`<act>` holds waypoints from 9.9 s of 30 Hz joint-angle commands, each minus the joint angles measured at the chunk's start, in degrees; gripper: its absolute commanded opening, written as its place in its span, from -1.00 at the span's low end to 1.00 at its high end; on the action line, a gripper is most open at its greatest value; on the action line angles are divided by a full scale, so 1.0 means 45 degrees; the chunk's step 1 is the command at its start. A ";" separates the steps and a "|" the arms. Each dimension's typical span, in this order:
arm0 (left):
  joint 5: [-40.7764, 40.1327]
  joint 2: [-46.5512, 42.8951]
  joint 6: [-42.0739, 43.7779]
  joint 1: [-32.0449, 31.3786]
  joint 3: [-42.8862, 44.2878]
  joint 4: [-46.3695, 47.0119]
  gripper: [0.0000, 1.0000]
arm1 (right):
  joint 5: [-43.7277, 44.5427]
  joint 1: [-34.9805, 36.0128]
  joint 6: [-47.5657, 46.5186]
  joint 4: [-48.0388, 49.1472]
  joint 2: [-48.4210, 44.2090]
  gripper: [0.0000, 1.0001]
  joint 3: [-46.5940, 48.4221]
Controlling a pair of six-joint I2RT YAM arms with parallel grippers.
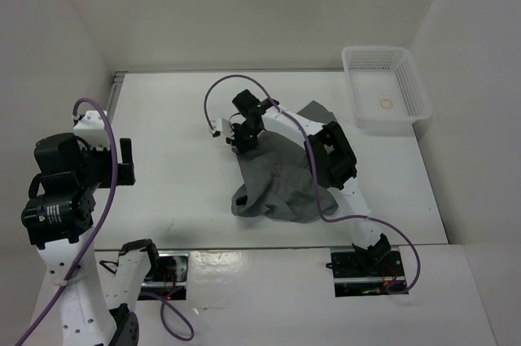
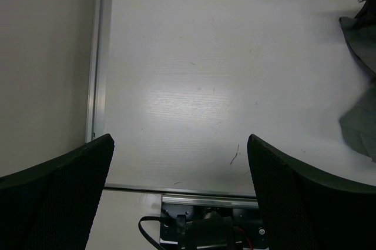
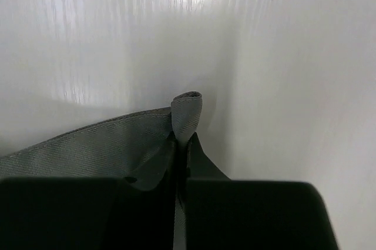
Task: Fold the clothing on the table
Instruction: Flatten the skirt out
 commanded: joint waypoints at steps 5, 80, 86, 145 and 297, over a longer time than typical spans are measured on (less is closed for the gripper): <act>-0.0458 -0.0073 -0.0406 0.0098 -0.0431 0.0836 1.00 | 0.1047 0.0454 0.3496 0.1068 0.1054 -1.00 0.1916; 0.6513 1.9712 -0.2885 -0.3320 0.5994 1.0271 0.53 | 0.0325 -1.0270 0.8111 -0.0320 -1.4745 0.99 -0.9113; 0.6904 1.9829 -0.2887 -0.3438 0.5820 1.0271 0.27 | 0.0325 -1.0270 0.8111 -0.0318 -1.4628 0.99 -0.9113; 0.4678 1.7388 -0.1324 -0.4688 0.2185 1.0544 -1.00 | 0.0383 -0.5856 0.7545 0.0346 0.6855 0.50 1.2467; 0.4190 0.4325 0.0629 -0.2891 0.3458 0.6267 -1.00 | 0.1107 -0.6345 0.8816 0.0719 -1.2441 -1.00 -0.1223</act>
